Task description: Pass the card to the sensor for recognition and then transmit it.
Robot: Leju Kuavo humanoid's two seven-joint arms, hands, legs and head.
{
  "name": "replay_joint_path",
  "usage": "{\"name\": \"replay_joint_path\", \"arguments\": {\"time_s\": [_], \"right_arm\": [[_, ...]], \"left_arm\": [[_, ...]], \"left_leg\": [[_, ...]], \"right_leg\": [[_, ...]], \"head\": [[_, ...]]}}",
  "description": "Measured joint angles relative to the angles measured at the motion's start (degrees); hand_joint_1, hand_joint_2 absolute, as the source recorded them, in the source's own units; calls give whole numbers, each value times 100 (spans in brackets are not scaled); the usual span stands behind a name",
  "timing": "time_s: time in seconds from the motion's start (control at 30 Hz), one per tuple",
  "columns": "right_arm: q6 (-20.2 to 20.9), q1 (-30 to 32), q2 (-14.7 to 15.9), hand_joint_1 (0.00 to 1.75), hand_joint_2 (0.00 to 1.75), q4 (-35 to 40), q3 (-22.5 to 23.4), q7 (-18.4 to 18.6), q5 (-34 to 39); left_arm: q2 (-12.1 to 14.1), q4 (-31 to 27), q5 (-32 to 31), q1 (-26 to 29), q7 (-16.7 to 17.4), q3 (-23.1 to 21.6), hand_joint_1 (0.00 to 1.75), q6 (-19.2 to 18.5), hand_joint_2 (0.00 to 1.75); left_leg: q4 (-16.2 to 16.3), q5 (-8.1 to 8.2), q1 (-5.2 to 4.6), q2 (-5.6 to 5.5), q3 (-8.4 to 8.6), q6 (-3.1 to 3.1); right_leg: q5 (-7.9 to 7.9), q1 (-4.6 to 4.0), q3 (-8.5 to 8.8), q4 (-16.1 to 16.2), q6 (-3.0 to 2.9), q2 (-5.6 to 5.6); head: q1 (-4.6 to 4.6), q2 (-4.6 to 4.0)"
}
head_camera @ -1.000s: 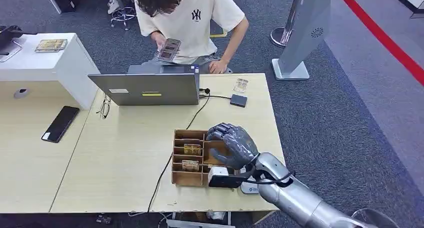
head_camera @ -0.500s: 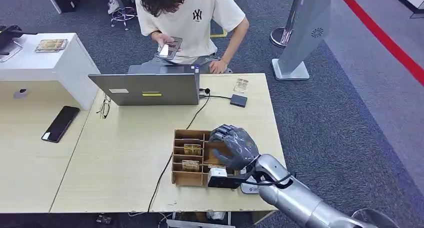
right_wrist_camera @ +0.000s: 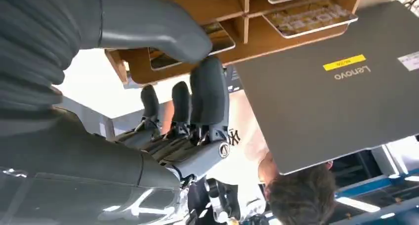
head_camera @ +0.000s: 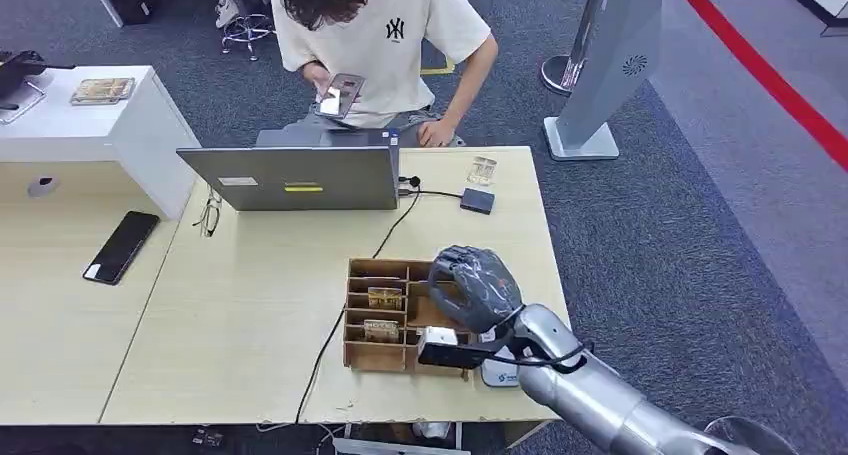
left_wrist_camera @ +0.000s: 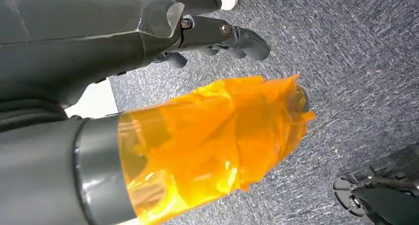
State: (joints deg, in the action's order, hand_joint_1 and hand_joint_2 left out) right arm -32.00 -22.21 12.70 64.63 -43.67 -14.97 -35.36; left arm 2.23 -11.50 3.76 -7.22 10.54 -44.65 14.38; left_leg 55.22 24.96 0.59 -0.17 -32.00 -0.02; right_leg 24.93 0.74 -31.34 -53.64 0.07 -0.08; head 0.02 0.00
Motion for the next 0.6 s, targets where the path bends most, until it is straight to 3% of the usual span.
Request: {"name": "replay_joint_path", "arguments": {"time_s": [0.17,0.23,0.37,0.6], "right_arm": [[-4,-3,0,103,175,-2,41,0,0],[-4,-3,0,86,175,-2,44,0,0],[-2,-4,0,72,175,-18,46,0,0],[24,-5,0,70,175,-52,46,0,0]], "left_arm": [[0,0,0,0,-2,0,0,2,0],[0,0,0,0,-2,0,0,2,0],[-2,0,2,0,0,0,0,2,0],[-2,0,2,0,0,4,0,2,0]], "left_leg": [[0,0,0,0,0,0],[0,0,0,0,0,0],[0,0,0,0,0,0],[0,0,0,0,0,0]], "right_leg": [[0,0,0,0,0,0],[0,0,0,0,0,0],[0,0,0,0,0,0],[0,0,0,0,0,0]], "head": [[0,0],[0,0],[0,0],[0,0]]}}
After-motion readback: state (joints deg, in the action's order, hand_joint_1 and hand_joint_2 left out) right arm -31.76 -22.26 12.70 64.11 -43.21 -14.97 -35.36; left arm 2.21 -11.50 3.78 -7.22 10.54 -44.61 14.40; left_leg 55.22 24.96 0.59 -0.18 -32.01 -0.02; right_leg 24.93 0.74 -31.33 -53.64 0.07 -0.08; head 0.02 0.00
